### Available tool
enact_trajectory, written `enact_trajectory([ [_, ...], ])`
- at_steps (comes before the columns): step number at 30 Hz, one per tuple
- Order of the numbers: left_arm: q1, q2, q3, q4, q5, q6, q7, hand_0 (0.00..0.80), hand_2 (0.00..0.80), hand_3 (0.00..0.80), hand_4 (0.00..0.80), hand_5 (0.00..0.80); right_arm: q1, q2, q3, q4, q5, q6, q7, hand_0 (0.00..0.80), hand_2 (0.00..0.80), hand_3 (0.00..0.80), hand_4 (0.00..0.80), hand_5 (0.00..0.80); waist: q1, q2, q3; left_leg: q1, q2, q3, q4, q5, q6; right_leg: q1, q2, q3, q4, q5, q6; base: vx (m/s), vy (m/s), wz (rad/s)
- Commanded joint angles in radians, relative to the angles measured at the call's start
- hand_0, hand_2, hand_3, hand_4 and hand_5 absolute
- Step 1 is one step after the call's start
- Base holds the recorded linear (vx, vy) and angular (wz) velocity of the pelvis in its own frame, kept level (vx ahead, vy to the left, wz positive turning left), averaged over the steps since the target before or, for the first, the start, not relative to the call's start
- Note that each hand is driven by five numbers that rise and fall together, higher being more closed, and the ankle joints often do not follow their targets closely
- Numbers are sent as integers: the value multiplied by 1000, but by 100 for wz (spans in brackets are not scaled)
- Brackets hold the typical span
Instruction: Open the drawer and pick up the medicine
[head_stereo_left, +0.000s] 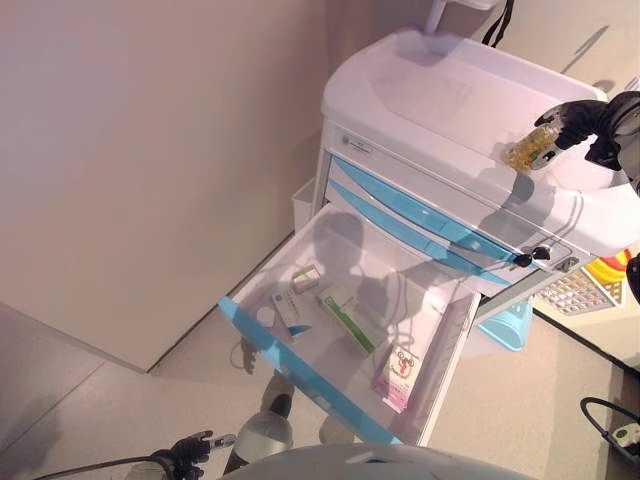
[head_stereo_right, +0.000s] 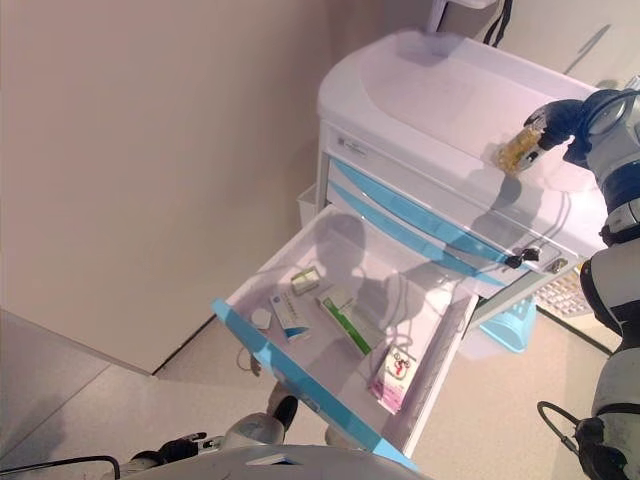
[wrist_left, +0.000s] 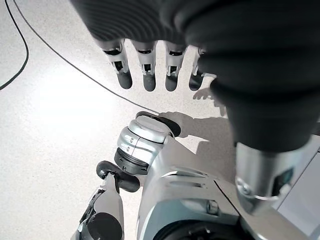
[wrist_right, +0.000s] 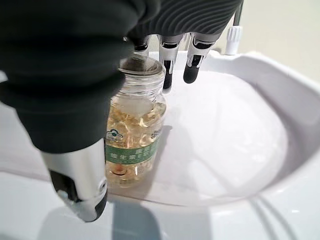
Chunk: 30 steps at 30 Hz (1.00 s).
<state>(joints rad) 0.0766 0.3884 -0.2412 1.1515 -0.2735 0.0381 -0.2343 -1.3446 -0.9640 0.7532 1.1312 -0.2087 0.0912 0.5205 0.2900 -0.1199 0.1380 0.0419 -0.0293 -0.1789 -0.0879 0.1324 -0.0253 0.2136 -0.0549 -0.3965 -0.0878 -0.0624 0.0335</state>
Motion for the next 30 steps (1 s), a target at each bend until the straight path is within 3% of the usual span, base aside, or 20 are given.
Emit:
enact_trajectory([
  [1,13,47,-13,-11,18,-21,-16,0,0,0,0,0,-133,-107,72,-78,84,-5,-104,0,0,0,0,0,-8,-23,-14,56,-42,50,1,-109,31,-59,-27,44,78,54,41,-8,1,-4],
  [13,-1,36,-22,0,2,-23,-21,0,0,0,0,0,-180,-187,-20,-183,413,-58,-390,0,0,0,0,0,-60,-7,-43,76,-42,93,1,-126,39,-61,-31,83,89,52,48,-11,5,-8],
  [21,-8,38,-35,17,25,-11,-34,0,0,0,0,0,-130,-218,-137,-179,517,-61,-555,0,0,0,0,0,-87,7,-58,89,-39,124,1,-138,43,-67,-33,102,97,48,51,-19,-11,-9],
  [25,-11,36,-46,28,44,-9,-44,0,0,0,0,0,-60,-229,-234,-164,588,-55,-640,0,0,0,0,0,-107,16,-59,95,-37,146,3,-146,47,-73,-31,119,103,47,51,-33,-18,-14],
  [30,-17,23,-56,27,64,-6,-54,0,0,0,0,0,170,-220,-462,-205,666,-80,-681,0,0,0,0,0,-149,32,-54,102,-31,184,7,-159,51,-86,-27,156,110,46,53,-47,-22,-20],
])
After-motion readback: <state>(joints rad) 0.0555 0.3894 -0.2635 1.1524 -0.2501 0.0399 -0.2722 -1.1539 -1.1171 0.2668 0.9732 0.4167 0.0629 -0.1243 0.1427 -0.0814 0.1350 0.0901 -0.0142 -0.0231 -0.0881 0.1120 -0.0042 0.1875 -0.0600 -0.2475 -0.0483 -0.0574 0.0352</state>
